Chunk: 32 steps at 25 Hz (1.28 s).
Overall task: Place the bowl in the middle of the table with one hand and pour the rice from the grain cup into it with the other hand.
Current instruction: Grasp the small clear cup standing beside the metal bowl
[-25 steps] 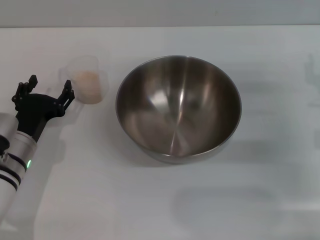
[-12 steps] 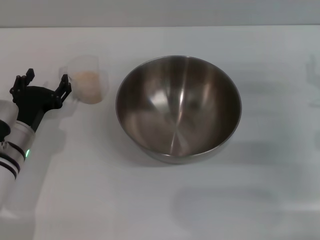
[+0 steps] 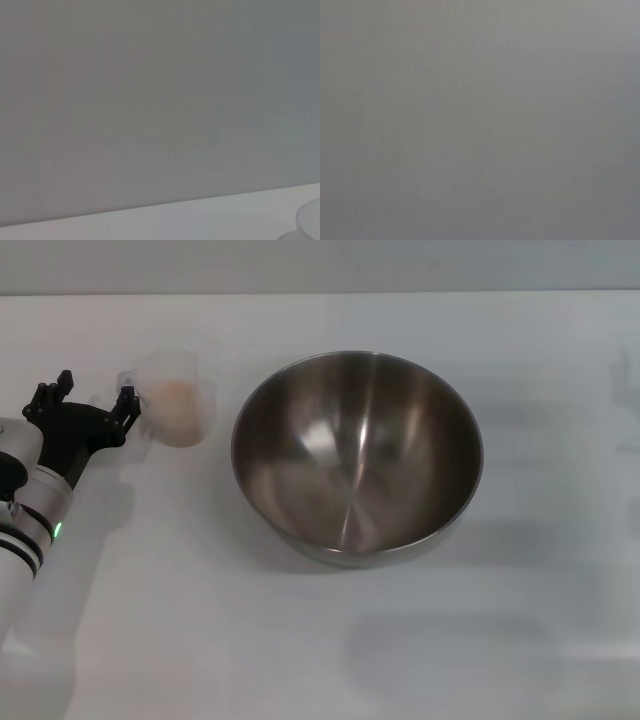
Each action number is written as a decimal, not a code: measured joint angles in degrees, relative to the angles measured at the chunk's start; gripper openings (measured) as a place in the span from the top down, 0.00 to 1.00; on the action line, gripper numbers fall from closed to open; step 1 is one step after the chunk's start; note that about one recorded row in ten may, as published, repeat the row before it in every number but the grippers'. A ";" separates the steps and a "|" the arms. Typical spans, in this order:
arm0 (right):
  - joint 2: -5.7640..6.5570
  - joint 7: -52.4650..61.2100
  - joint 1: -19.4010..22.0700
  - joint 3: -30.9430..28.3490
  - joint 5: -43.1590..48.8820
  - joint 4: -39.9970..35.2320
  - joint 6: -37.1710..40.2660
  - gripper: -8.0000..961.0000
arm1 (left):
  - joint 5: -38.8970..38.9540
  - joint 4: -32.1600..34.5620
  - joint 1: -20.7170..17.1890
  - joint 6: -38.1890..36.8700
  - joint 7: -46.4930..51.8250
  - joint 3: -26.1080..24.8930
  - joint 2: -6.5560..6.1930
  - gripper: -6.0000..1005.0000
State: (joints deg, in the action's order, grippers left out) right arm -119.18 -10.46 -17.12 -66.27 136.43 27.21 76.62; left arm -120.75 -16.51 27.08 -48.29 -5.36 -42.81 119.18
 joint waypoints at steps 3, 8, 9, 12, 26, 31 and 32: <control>0.00 0.00 -0.02 0.00 -0.02 -0.03 -0.04 0.44 | 0.05 -0.02 0.05 0.13 0.00 0.03 0.00 0.24; 0.01 0.00 -0.19 0.00 -0.03 -0.05 -0.26 0.44 | 0.04 -0.28 0.08 0.13 0.01 0.08 0.00 0.36; 0.03 0.00 -0.25 0.00 -0.03 -0.05 -0.35 0.44 | 0.03 -0.31 0.08 0.14 0.09 0.08 0.00 0.38; 0.06 0.00 -0.42 0.00 -0.03 -0.05 -0.49 0.44 | -0.23 -0.42 0.08 0.04 0.47 0.22 0.00 0.46; 0.09 0.38 -2.03 0.00 -0.03 -2.69 -0.52 0.44 | -0.60 -1.65 0.01 -1.63 0.56 0.62 -0.09 0.92; 0.09 0.46 -2.63 0.00 -0.03 -3.89 -0.52 0.44 | -0.76 -2.03 -0.79 -8.37 -0.23 1.67 -0.13 0.96; 0.09 0.47 -2.66 -0.01 -0.03 -3.99 -0.52 0.44 | -0.78 -2.04 -0.99 -10.10 -0.61 1.93 -0.18 0.96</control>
State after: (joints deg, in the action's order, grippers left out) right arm -119.09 -10.00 -19.78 -66.28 136.40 23.22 76.11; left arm -121.53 -18.55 26.08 -58.39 -5.97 -40.88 119.00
